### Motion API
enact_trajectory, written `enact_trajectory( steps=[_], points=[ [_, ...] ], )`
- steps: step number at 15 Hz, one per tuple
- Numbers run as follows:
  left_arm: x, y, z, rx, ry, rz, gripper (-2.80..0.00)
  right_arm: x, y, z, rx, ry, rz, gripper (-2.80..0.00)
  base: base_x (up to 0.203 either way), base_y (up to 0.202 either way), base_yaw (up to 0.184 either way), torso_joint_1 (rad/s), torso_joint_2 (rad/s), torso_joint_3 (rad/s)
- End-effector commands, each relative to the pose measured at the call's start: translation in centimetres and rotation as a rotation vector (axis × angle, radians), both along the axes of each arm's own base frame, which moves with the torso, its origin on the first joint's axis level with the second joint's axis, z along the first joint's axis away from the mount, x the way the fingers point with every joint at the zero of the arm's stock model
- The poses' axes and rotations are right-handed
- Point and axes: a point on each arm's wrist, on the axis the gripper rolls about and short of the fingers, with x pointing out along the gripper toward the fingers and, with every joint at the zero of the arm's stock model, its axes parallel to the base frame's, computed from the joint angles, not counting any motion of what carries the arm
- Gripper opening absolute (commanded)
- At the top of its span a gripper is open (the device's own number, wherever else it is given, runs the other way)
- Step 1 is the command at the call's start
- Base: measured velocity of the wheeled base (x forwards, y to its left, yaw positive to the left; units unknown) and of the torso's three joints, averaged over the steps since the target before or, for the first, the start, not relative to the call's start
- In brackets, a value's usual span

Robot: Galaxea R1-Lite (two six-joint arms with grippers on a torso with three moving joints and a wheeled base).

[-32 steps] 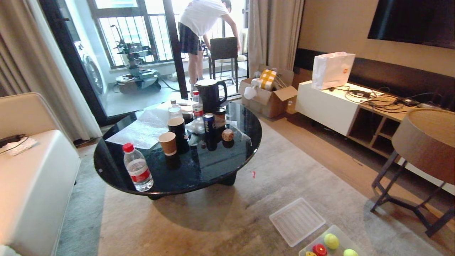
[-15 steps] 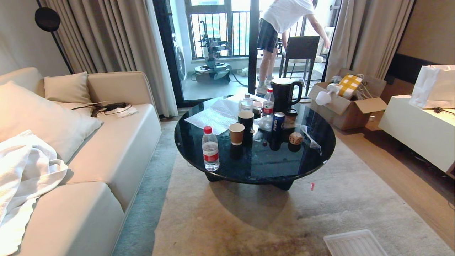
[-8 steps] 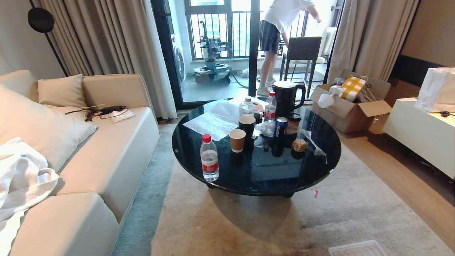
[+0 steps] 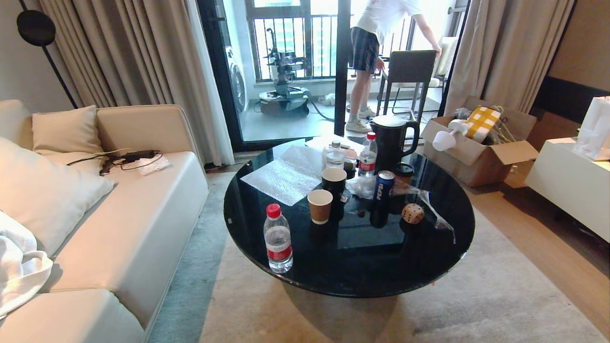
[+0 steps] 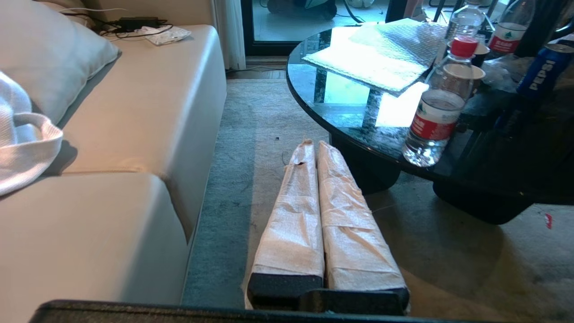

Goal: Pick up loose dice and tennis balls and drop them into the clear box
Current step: Pick up toys out of the box

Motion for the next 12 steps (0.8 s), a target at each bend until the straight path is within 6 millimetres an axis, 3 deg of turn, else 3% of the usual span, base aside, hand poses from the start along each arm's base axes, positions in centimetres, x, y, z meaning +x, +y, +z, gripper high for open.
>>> enact_trajectory(
  steps=[1, 12],
  points=[
    [0.0, 0.0, 0.0, 0.0, 0.0, 0.001, -2.8, 0.0, 0.0, -0.01, 0.0, 0.0, 0.0, -2.8, 0.182, 0.0, 0.003, 0.005, 0.0, 0.004],
    [0.0, 0.0, 0.0, 0.0, 0.0, 0.001, -2.8, 0.0, 0.0, -0.01, 0.0, 0.0, 0.001, -2.8, 0.174, 0.0, -0.002, 0.002, 0.0, 0.002]
  ],
)
